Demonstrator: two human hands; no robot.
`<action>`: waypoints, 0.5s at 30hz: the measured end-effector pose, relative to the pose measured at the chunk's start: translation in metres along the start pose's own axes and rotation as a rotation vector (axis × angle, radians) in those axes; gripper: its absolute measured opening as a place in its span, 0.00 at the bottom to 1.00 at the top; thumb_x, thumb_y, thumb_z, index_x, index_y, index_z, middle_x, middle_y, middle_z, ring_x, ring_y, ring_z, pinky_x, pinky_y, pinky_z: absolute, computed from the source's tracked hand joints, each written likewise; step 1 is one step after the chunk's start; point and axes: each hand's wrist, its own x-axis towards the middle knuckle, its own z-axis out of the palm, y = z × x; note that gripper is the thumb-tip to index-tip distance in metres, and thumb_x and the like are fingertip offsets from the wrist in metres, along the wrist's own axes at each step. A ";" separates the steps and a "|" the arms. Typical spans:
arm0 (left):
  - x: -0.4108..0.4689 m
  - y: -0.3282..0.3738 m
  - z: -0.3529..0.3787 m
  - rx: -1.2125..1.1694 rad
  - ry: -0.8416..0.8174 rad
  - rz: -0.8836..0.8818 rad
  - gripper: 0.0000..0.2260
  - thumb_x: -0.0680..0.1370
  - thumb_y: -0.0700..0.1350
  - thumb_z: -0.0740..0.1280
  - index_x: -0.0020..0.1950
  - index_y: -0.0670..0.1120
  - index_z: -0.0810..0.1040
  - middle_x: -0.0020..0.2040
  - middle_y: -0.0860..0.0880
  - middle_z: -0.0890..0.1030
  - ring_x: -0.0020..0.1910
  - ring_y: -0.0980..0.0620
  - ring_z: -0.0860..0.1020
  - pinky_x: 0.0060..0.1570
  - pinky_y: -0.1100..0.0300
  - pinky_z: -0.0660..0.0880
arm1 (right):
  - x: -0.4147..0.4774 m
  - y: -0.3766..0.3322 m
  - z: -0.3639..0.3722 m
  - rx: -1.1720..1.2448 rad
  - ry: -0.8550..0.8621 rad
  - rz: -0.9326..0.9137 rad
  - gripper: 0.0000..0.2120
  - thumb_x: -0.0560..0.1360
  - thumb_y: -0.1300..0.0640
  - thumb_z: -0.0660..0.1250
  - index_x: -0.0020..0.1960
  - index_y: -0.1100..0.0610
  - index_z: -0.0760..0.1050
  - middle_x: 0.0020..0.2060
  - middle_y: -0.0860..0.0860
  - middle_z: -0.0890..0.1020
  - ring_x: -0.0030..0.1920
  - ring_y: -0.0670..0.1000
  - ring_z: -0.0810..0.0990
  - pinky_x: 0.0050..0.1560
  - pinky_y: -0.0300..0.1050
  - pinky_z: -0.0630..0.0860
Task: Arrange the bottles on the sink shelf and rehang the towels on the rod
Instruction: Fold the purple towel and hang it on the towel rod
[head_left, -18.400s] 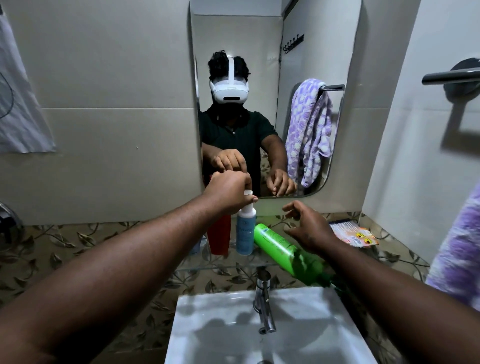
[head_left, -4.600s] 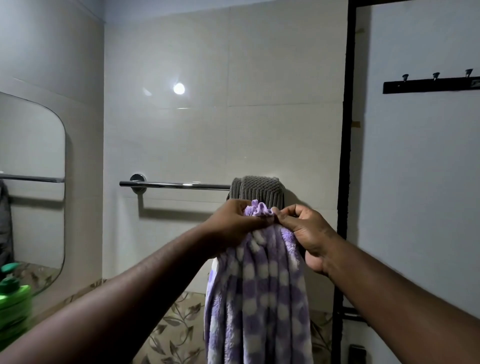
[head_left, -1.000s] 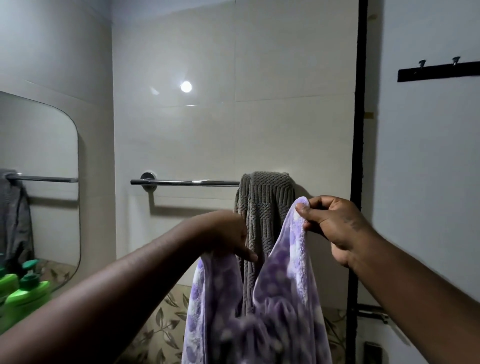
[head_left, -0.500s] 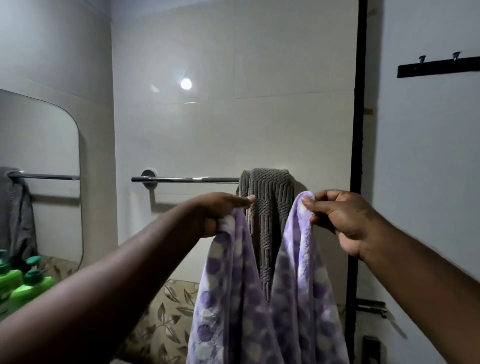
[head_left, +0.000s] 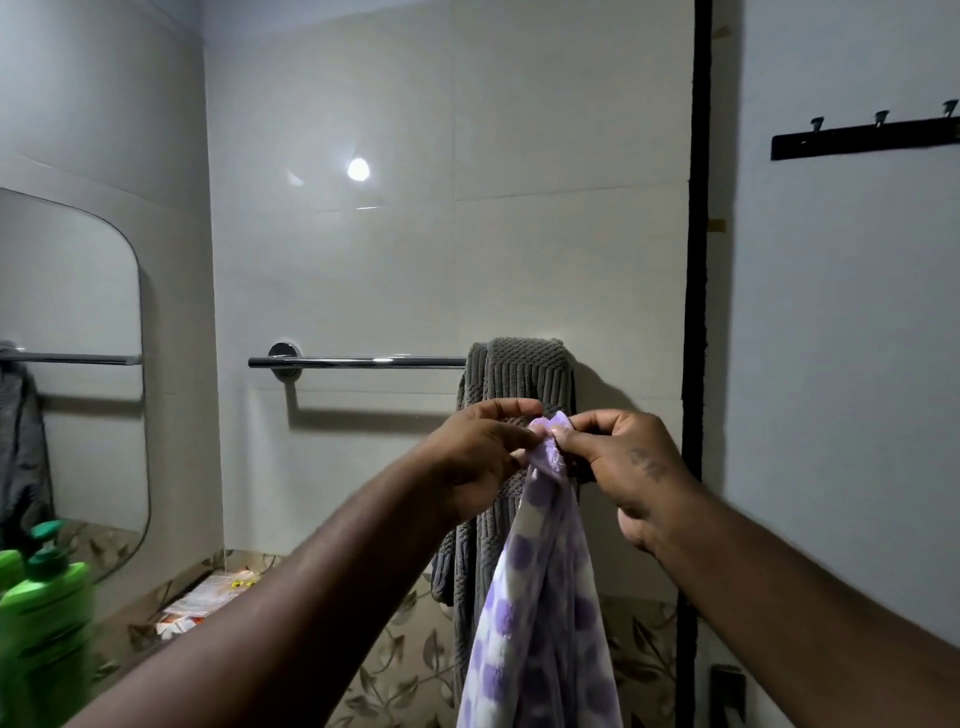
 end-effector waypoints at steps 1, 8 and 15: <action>-0.002 -0.001 0.001 -0.006 0.025 0.017 0.13 0.79 0.24 0.62 0.51 0.40 0.78 0.43 0.40 0.81 0.38 0.50 0.81 0.34 0.64 0.80 | 0.002 -0.001 -0.002 -0.026 0.013 -0.013 0.04 0.75 0.66 0.74 0.41 0.64 0.83 0.30 0.54 0.83 0.28 0.49 0.78 0.31 0.40 0.77; 0.001 -0.009 0.009 -0.083 0.203 0.054 0.11 0.76 0.24 0.67 0.50 0.38 0.76 0.40 0.40 0.81 0.34 0.50 0.82 0.31 0.63 0.81 | -0.006 -0.008 -0.008 -0.377 0.070 -0.285 0.05 0.71 0.53 0.78 0.38 0.52 0.86 0.29 0.49 0.85 0.29 0.46 0.79 0.37 0.49 0.80; -0.001 -0.014 0.023 -0.134 0.314 0.086 0.13 0.76 0.22 0.63 0.43 0.40 0.74 0.34 0.40 0.78 0.24 0.49 0.77 0.19 0.66 0.71 | -0.024 -0.001 -0.005 -0.682 0.061 -0.529 0.13 0.68 0.52 0.79 0.53 0.49 0.87 0.41 0.44 0.85 0.41 0.43 0.84 0.44 0.46 0.81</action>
